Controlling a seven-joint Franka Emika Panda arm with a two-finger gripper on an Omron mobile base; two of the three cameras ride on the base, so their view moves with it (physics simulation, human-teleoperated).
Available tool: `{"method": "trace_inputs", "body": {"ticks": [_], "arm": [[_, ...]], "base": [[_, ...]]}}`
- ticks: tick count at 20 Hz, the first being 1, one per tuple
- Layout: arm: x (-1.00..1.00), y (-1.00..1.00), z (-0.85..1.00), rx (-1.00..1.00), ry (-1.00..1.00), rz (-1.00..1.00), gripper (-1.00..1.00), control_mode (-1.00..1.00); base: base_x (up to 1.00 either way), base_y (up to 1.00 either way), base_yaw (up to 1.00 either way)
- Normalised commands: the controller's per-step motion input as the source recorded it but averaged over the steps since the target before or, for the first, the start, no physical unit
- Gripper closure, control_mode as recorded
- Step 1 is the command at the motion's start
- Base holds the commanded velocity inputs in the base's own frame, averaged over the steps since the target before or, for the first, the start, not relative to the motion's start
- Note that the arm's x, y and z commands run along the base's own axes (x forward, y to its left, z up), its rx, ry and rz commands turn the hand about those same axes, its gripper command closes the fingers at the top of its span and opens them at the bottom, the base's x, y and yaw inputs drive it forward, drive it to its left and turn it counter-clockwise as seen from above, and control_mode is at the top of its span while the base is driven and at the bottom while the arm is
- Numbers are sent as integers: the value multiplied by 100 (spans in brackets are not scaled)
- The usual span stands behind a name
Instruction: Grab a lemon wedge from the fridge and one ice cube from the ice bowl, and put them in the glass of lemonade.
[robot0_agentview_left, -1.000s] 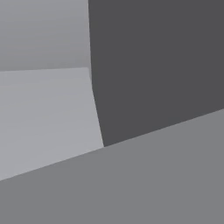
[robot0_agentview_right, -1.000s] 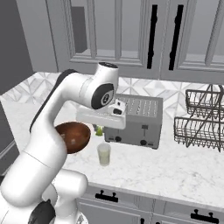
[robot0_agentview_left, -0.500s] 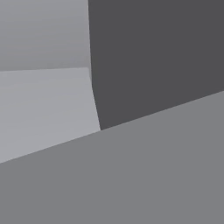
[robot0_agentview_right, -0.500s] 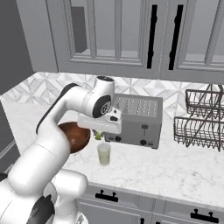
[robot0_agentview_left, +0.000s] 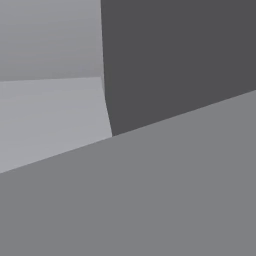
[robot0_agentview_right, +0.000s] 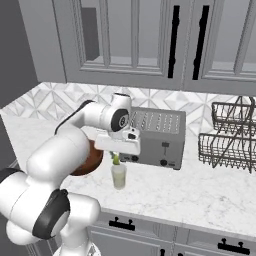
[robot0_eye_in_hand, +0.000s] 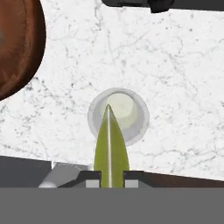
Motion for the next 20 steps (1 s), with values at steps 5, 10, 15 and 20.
{"method": "trace_inputs", "body": {"ticks": [5,10,15,20], "arm": [[1,-8,-46,-2,4,0,100,-100],[12,0,-13,0,-1,0,100,-100],[11,0,-15,0,-1,0,100,-100],[1,0,-20,0,0,0,100,-100]], "base": [[0,0,0],[0,0,0],[0,0,0],[0,0,0]]}}
